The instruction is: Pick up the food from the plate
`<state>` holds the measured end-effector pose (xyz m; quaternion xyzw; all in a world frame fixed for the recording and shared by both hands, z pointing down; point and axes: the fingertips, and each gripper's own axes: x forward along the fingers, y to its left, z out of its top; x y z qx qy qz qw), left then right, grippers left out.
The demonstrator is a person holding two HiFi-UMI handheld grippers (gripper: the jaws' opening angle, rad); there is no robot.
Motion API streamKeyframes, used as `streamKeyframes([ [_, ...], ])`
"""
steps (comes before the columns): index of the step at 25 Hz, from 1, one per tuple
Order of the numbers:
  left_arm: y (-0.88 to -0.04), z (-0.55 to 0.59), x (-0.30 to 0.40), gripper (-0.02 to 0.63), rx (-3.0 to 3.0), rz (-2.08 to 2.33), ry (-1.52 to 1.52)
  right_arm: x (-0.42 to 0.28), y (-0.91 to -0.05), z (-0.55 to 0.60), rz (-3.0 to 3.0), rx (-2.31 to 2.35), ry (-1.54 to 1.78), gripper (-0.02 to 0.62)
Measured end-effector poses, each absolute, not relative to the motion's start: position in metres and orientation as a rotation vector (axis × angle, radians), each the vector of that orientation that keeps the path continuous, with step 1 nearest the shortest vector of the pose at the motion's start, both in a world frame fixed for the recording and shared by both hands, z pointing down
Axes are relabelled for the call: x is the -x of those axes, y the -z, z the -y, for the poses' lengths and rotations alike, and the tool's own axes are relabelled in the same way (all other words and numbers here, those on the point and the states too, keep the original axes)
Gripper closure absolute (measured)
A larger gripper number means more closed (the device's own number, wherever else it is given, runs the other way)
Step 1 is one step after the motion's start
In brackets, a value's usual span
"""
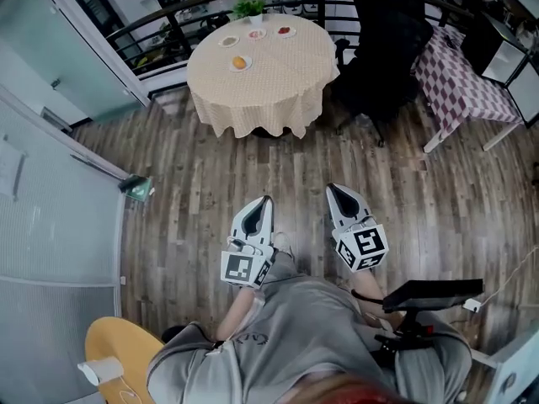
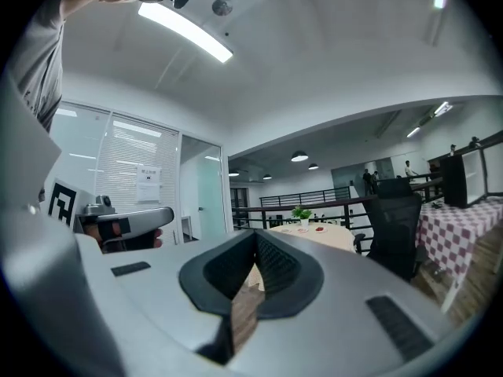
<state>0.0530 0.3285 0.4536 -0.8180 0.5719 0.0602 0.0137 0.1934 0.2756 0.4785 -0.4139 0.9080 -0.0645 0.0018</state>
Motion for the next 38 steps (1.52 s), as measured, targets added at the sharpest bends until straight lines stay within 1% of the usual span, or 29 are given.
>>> streamKeyframes([
  [9, -0.440, -0.243, 0.000, 0.601, 2.615, -1.716, -0.250, -0.136, -0.463, -0.204, -2.912, 1.301, 0.149, 0.580],
  [19, -0.466, -0.175, 0.060, 0.601, 2.683, -1.668, -0.273, -0.077, -0.474, -0.144, -2.931, 1.387, 0.105, 0.580],
  [24, -0.473, -0.148, 0.070, 0.601, 2.737, -1.574, -0.281, -0.057, -0.483, -0.118, -2.916, 1.427, 0.114, 0.580],
  [30, -0.477, -0.119, 0.081, 0.601, 2.762, -1.559, -0.278, -0.044, -0.482, -0.100, -2.903, 1.448, 0.078, 0.580],
  [38, -0.473, -0.090, 0.088, 0.601, 2.744, -1.580, -0.315, -0.029, -0.511, -0.052, -2.898, 1.437, 0.182, 0.580],
])
